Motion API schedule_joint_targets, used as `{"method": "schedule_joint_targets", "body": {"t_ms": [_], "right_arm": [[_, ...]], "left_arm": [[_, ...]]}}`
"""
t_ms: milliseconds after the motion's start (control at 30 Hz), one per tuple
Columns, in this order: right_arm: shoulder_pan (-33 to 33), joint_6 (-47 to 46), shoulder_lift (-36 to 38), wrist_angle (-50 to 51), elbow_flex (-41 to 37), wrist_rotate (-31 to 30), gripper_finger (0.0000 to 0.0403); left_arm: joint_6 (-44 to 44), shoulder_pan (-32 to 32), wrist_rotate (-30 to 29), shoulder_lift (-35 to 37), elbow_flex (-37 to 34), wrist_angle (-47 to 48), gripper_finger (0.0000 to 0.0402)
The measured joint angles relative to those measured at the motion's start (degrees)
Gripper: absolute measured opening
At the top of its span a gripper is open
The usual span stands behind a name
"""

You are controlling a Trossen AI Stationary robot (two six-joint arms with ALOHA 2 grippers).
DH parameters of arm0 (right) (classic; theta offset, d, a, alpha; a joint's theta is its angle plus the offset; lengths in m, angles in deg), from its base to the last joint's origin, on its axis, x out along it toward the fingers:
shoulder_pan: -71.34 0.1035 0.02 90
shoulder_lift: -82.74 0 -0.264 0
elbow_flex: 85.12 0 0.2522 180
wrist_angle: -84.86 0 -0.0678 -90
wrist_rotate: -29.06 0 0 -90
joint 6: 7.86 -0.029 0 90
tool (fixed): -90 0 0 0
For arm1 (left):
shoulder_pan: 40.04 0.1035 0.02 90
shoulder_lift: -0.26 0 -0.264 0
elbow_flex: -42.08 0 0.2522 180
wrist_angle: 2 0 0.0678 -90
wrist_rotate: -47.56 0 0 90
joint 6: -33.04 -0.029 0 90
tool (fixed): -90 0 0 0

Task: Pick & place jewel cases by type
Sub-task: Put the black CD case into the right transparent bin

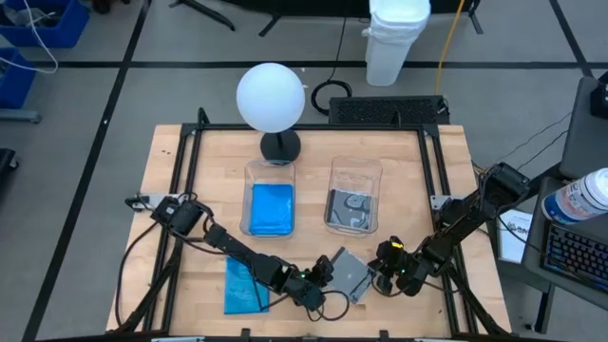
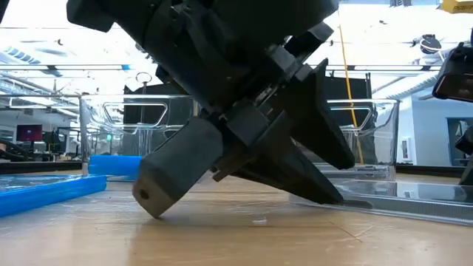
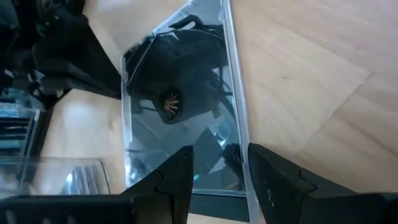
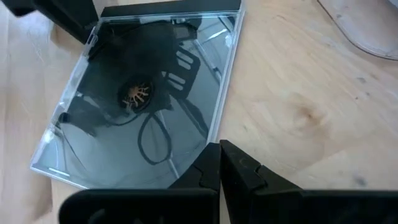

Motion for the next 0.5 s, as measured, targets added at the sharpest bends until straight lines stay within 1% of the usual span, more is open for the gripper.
{"method": "schedule_joint_targets", "body": {"t_ms": [67,167,267,367,500], "right_arm": [[-0.5,0.55,-1.65,-2.53,0.01,0.4,0.0],[-1.05,3.0,-4.25,-8.94,-0.11,0.23,0.0],[-1.14,5.77,-6.48,-15.27,-0.16,0.62,0.0],[-1.1,6.81,-7.93,-18.24,-0.21,0.56,0.0],[-1.06,8.23,-9.91,-21.76,-0.17,0.0,0.0]], "left_arm": [[0.67,-0.23,-1.4,0.04,-0.02,0.36,0.0157],[2.01,-0.58,-2.55,0.06,0.65,2.14,0.0157],[3.65,-0.94,-1.57,-0.11,2.89,6.93,0.0156],[5.53,-1.02,-1.05,-0.11,4.29,9.53,0.0156],[5.76,-1.13,-0.51,-0.05,5.03,11.17,0.0156]]}}
